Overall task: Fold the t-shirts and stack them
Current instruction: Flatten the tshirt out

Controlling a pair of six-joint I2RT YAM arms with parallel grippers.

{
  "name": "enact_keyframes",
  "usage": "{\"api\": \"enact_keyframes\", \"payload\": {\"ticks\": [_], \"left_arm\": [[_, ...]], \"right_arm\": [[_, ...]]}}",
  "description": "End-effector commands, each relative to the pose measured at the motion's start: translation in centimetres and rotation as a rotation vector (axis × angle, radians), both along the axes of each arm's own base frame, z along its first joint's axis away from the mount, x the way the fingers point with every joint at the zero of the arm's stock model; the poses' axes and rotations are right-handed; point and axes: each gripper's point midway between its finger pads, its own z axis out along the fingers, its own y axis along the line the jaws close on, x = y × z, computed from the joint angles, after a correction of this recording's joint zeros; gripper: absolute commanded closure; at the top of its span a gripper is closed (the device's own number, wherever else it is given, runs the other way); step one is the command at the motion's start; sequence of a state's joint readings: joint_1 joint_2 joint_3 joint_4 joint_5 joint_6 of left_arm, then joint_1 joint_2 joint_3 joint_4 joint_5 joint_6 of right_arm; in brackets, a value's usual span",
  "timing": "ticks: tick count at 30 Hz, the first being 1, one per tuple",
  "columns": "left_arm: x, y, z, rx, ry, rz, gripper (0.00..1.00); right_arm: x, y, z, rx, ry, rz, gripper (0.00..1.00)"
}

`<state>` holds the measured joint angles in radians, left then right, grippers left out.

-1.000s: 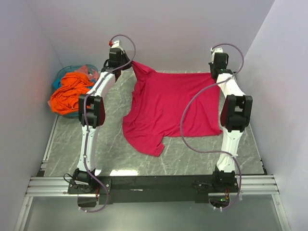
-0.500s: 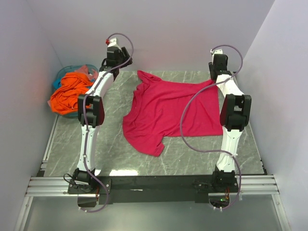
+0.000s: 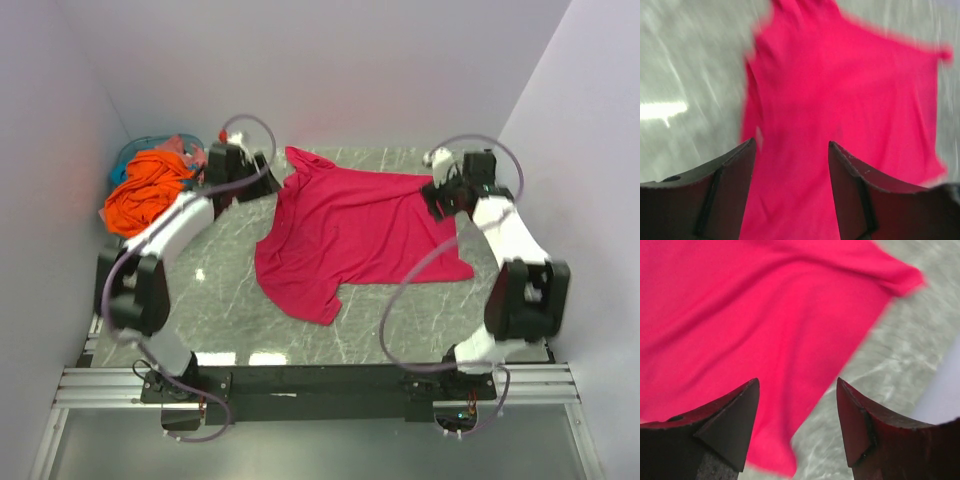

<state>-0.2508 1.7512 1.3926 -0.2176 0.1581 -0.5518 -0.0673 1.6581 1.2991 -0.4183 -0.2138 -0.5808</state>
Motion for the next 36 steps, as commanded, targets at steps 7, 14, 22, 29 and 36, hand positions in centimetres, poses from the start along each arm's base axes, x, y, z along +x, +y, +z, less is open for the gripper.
{"api": "enact_keyframes", "payload": {"ticks": [7,14,22,29,36], "left_arm": [[-13.9,0.0,-5.9,0.031,0.157,-0.016,0.27],[-17.8,0.9,-12.2,0.005,0.352,0.059,0.29],[-19.7,0.3,-13.4,-0.069,0.364,0.046,0.32],[-18.1,-0.1,-14.3,-0.064,0.371,0.064,0.45],[-18.1,-0.4,-14.1,-0.080,0.353,0.052,0.66]], "right_arm": [[-15.4,3.8,-4.1,-0.042,0.080,0.540,0.31],[-15.7,0.5,-5.1,0.013,0.171,0.369,0.32],[-14.6,-1.6,-8.0,-0.002,0.202,0.248,0.33],[-13.2,-2.8,-10.0,0.000,0.262,0.188,0.37],[-13.9,-4.0,-10.9,-0.042,0.308,0.162,0.38]]}}
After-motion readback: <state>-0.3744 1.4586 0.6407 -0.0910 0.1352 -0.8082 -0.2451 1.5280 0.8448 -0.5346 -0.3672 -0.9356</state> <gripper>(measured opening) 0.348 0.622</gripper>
